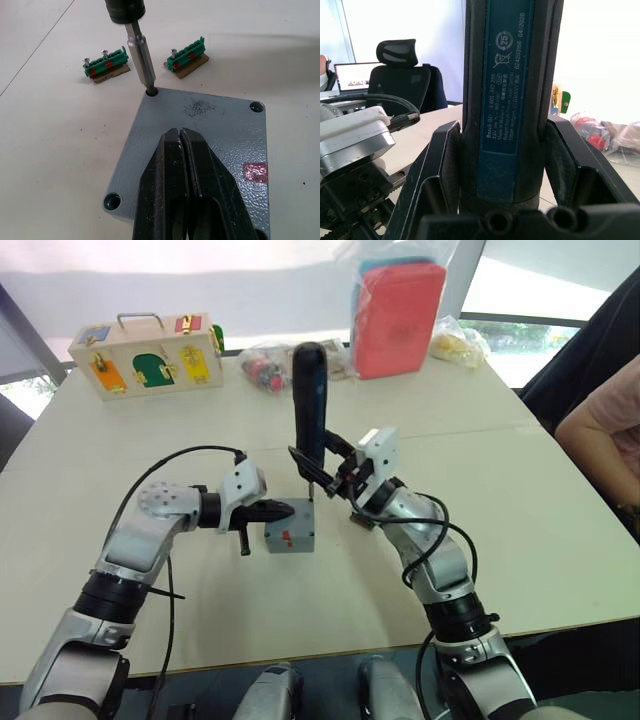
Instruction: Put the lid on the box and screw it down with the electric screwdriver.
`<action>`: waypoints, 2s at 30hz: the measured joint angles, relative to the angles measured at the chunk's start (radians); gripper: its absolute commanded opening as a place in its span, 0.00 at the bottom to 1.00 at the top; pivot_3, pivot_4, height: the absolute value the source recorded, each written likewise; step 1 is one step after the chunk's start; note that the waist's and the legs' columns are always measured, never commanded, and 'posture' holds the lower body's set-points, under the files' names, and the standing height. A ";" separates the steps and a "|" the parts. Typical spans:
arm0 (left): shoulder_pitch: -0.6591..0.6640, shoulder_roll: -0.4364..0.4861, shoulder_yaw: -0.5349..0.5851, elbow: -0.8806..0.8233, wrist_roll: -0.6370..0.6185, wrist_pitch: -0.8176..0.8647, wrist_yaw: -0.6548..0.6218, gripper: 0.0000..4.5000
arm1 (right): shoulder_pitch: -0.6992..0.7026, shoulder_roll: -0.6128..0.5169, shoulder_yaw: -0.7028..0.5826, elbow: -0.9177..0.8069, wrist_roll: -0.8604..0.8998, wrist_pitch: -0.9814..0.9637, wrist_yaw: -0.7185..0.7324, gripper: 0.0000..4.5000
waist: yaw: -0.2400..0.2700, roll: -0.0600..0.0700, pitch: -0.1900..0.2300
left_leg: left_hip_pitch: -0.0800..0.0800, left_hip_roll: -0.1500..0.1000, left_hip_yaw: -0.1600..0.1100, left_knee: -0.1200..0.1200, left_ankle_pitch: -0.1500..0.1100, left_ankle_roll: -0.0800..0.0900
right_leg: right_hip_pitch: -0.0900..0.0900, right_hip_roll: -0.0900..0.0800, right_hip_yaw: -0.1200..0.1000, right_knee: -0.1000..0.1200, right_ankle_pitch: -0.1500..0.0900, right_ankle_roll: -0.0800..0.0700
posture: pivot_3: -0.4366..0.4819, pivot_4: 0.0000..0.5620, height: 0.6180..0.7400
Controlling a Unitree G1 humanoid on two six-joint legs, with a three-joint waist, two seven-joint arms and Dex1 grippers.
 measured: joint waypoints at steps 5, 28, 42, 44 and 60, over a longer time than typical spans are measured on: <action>0.000 0.000 0.000 -0.001 0.001 0.003 0.001 0.00 | 0.002 0.005 0.009 0.000 -0.007 -0.002 -0.001 0.42 | 0.000 0.000 0.000 | 0.001 0.000 0.000 0.000 0.000 0.000 | 0.000 0.000 0.000 0.000 0.000 0.000 | 0.48 0.27 1.00; 0.046 -0.001 -0.007 0.000 0.025 -0.019 0.015 0.00 | 0.039 -0.029 0.031 -0.011 -0.040 0.059 0.007 0.42 | 0.001 0.000 -0.018 | 0.034 0.001 0.000 -0.017 -0.005 0.009 | 0.029 0.001 0.002 -0.011 -0.002 -0.001 | 0.48 0.27 1.00; 0.056 -0.001 -0.016 0.006 0.034 -0.017 0.013 0.00 | 0.027 -0.044 0.054 -0.020 -0.068 0.132 -0.016 0.42 | 0.005 -0.001 -0.031 | 0.049 0.001 0.000 -0.021 -0.007 0.012 | 0.041 0.001 0.001 -0.017 -0.004 -0.001 | 0.48 0.27 1.00; 0.056 -0.002 -0.017 0.006 0.035 -0.017 0.013 0.00 | 0.027 -0.044 0.054 -0.020 -0.068 0.132 -0.018 0.42 | 0.005 -0.001 -0.031 | 0.049 0.001 0.000 -0.021 -0.007 0.012 | 0.041 0.001 0.001 -0.017 -0.004 -0.001 | 0.48 0.27 1.00; 0.056 -0.009 -0.016 0.005 0.036 -0.018 0.016 0.00 | 0.021 -0.045 0.033 -0.027 -0.055 0.129 -0.025 0.42 | 0.008 -0.001 -0.031 | 0.047 0.001 -0.001 -0.021 -0.008 0.012 | 0.040 0.001 0.001 -0.018 -0.004 -0.001 | 0.48 0.27 1.00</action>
